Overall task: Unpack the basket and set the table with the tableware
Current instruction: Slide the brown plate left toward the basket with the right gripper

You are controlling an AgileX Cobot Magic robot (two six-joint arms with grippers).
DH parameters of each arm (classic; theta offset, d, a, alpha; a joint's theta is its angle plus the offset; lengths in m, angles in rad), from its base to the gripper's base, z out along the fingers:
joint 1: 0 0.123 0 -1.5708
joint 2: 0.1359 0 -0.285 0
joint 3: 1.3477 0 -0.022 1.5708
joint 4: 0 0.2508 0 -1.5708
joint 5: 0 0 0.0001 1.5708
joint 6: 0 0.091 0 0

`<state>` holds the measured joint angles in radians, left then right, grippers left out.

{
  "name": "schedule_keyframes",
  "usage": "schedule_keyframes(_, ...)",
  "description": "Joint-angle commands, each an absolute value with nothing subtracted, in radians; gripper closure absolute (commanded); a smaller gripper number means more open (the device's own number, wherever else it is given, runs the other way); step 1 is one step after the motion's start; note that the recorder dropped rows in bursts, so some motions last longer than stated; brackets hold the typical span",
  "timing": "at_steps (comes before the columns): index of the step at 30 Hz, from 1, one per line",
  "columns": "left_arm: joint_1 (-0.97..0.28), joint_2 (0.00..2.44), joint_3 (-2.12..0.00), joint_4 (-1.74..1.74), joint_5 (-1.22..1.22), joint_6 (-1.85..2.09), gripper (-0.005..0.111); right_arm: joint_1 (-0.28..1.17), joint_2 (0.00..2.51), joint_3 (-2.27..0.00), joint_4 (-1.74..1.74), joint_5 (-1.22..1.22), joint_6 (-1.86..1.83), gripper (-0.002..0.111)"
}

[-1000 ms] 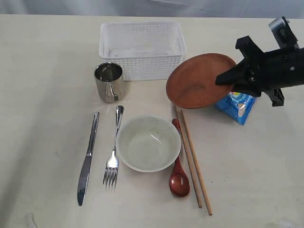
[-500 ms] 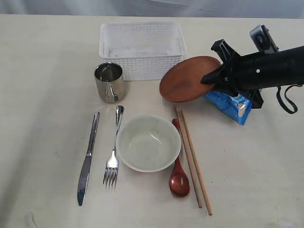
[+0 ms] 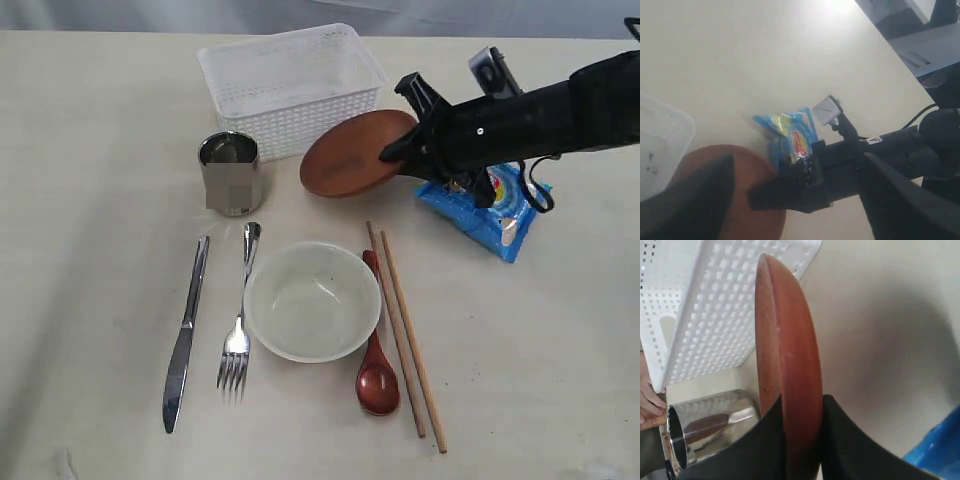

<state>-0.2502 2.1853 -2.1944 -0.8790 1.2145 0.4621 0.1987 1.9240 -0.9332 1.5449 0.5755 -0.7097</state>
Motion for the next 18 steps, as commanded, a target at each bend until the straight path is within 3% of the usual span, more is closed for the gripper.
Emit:
schedule_keyframes(1,-0.251,2.176,-2.194,-0.887,1.221,0.459,0.042,0.203,1.961,-0.947,1.581,0.534,-0.718,0.109)
schedule_keyframes(7,-0.251,2.176,-2.194,-0.887,1.221,0.459,0.042,0.201,1.978,-0.949,1.569,0.504,-0.731,0.108)
schedule_keyframes(9,-0.251,2.176,-2.194,-0.887,1.221,0.459,0.042,0.201,1.978,-0.951,1.568,0.497,-0.746,0.094)
schedule_keyframes(10,-0.251,2.176,-2.194,-0.887,1.221,0.459,0.042,0.201,1.978,-0.951,1.568,0.497,-0.746,0.078)
schedule_keyframes(12,-0.251,2.176,-2.194,-0.887,1.221,0.459,0.042,0.201,1.978,-0.951,1.568,0.495,-0.746,0.064)
schedule_keyframes(16,-0.251,2.176,-2.194,-0.887,1.221,0.459,0.042,0.201,1.978,-0.951,1.564,0.498,-0.754,0.065)
schedule_keyframes(18,-0.251,2.176,-2.194,-0.887,1.221,0.459,0.042,0.201,1.978,-0.951,1.541,0.524,-0.756,0.059)
